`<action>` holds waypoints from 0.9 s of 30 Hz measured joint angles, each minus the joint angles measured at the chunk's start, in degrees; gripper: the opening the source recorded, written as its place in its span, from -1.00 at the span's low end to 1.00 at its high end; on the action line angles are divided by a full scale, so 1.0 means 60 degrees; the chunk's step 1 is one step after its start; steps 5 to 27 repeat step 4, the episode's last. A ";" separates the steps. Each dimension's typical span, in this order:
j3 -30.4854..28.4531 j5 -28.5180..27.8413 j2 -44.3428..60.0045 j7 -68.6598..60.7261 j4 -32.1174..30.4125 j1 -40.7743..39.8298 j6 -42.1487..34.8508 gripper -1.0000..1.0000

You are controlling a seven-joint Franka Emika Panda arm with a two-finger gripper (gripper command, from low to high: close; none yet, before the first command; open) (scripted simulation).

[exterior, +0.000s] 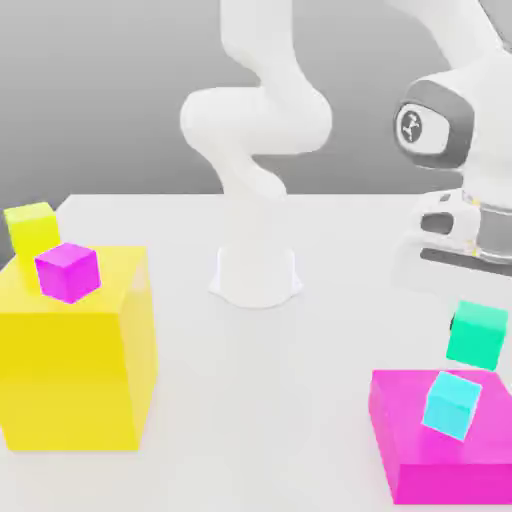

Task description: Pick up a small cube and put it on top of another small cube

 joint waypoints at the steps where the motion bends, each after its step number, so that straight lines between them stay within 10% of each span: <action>1: -0.0029 -0.0224 0.0251 0.0155 -0.0044 -0.0011 0.0248 1.00; 27: -0.0029 -0.0224 0.0251 0.0155 -0.0044 -0.0013 0.0248 1.00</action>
